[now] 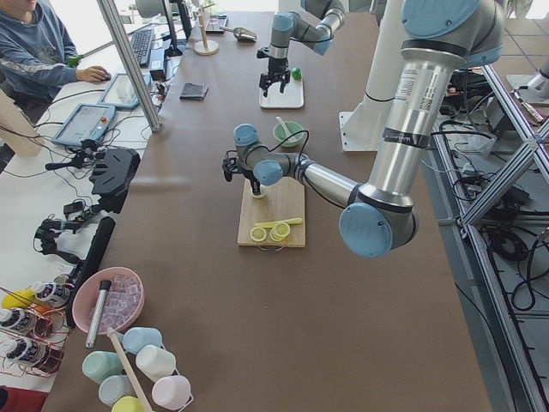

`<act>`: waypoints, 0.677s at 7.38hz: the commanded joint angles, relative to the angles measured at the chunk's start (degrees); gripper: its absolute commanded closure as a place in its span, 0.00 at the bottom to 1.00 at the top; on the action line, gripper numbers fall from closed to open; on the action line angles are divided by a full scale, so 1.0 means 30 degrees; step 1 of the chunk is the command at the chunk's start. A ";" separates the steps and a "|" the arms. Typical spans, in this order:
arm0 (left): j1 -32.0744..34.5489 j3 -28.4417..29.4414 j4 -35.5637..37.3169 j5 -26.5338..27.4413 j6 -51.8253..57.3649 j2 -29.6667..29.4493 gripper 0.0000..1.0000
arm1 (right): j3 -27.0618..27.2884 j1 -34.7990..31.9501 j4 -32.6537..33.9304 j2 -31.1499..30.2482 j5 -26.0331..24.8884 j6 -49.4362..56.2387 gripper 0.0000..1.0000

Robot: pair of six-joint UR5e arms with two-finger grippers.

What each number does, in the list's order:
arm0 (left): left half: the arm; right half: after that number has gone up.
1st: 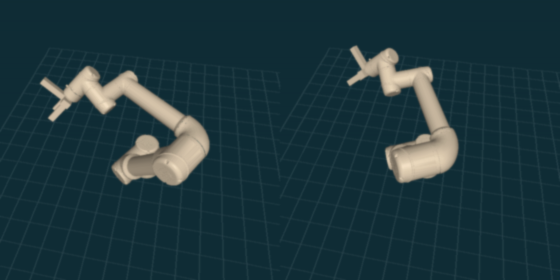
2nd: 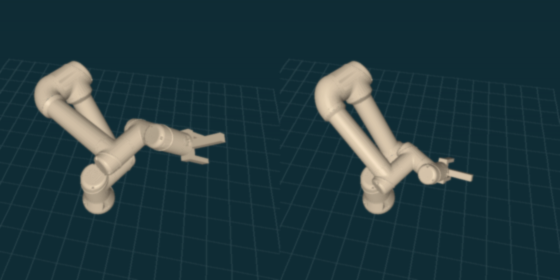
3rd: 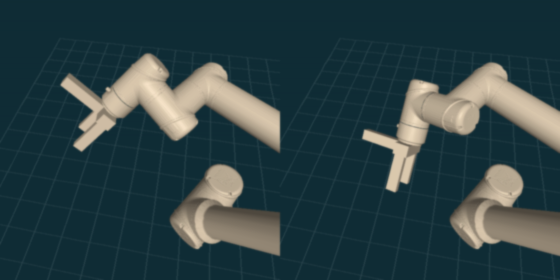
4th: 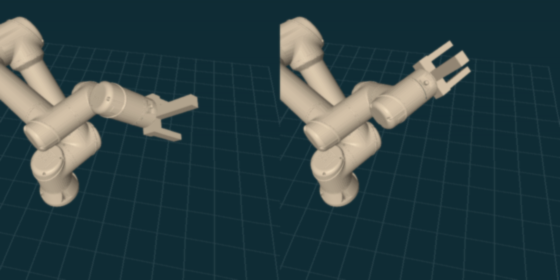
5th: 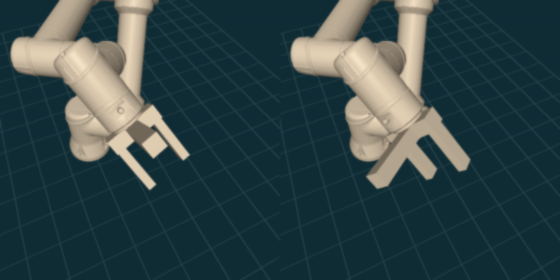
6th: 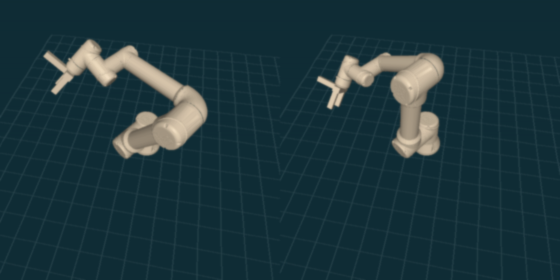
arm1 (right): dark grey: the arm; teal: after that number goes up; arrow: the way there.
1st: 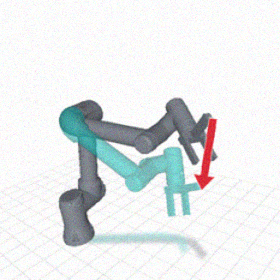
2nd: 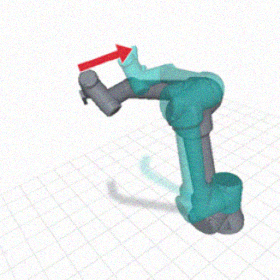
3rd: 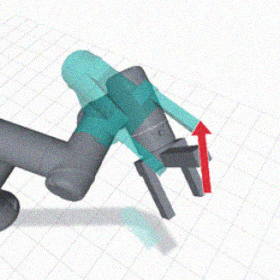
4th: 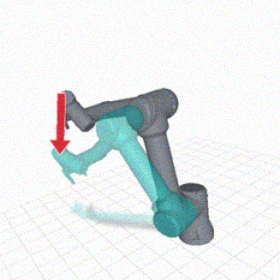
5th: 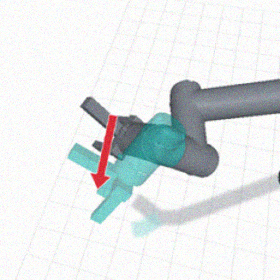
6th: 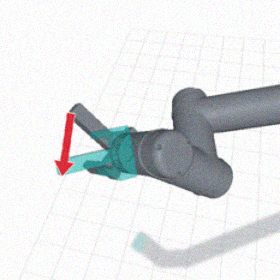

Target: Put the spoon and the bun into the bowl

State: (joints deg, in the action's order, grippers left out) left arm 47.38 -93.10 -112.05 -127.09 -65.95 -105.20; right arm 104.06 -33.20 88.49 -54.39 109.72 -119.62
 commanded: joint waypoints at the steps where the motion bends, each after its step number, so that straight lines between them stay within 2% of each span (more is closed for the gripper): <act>1: -0.0004 -0.0253 0.0171 -0.0089 -0.0397 -0.0583 1.00 | 0.0234 -0.0916 0.0005 -0.0792 0.0868 0.1431 0.00; 3: -0.0498 -0.0458 0.2069 -0.0090 -0.4511 -0.3620 1.00 | 0.0292 -0.2141 0.0005 -0.1640 0.1915 0.2893 0.00; 5: -0.2133 -0.1480 0.2253 -0.0031 -0.8002 -0.4685 1.00 | 0.0292 -0.3256 -0.0024 -0.2986 0.2683 0.5554 0.00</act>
State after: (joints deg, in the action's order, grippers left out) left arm 43.96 -95.82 -105.96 -127.32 -83.40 -116.77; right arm 104.96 -40.86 88.49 -60.87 116.45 -107.82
